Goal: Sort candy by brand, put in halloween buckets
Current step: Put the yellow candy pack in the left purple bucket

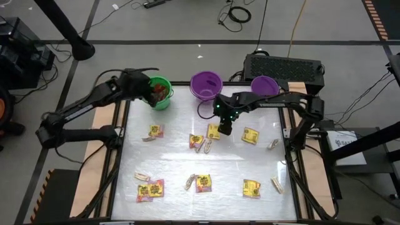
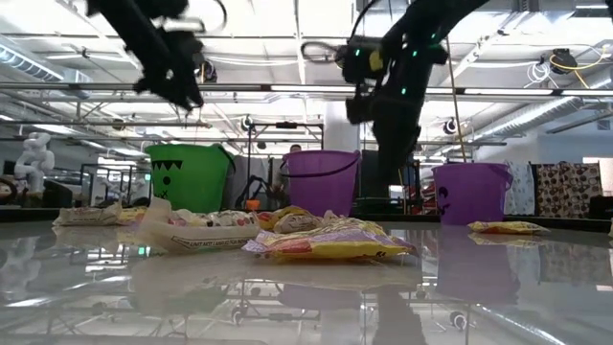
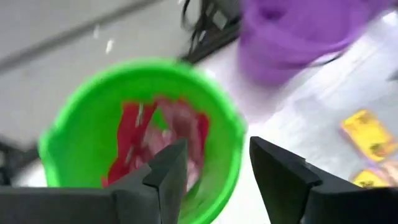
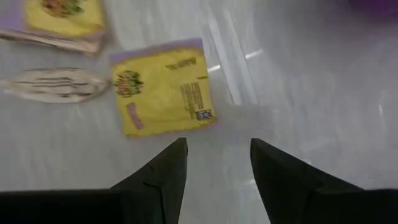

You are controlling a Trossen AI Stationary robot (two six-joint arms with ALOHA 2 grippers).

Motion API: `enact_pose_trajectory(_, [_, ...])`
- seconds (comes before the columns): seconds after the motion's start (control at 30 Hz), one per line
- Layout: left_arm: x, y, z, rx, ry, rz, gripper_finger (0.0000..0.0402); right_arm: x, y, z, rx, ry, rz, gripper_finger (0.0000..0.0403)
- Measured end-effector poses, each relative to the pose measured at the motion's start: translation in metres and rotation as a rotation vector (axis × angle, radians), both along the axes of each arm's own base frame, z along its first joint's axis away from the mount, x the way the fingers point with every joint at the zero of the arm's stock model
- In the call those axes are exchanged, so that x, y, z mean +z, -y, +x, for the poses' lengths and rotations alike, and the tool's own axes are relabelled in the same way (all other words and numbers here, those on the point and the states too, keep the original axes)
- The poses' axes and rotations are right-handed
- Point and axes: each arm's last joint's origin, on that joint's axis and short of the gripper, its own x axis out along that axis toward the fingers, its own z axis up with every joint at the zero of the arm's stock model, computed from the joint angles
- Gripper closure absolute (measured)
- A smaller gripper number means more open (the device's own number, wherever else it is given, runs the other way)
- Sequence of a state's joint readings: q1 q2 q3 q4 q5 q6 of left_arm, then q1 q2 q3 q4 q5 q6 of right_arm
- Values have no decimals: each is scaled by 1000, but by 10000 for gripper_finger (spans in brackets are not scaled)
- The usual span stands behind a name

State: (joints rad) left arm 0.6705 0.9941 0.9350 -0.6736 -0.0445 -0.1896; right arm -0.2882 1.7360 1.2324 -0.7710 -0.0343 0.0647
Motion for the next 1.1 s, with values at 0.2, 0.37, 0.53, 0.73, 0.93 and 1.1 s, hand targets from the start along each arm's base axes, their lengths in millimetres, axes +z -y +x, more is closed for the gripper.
enact_pose_trajectory(0.2, [33,21,-16,-162,214,199,221,-28,2,14,14,-12,60,234])
enact_pose_trajectory(0.37, [32,28,-20,-242,355,250,221,-45,5,25,-40,17,85,234])
enact_pose_trajectory(0.53, [18,30,-20,-281,376,195,221,-64,4,31,-101,-11,113,234])
enact_pose_trajectory(0.73, [13,33,-18,-354,407,124,221,-69,-2,35,-112,-21,99,273])
enact_pose_trajectory(0.93, [12,32,-17,-354,401,117,221,-52,-10,41,-86,98,64,391])
enact_pose_trajectory(1.1, [3,32,-17,-346,343,55,221,-17,-9,44,-136,229,24,385])
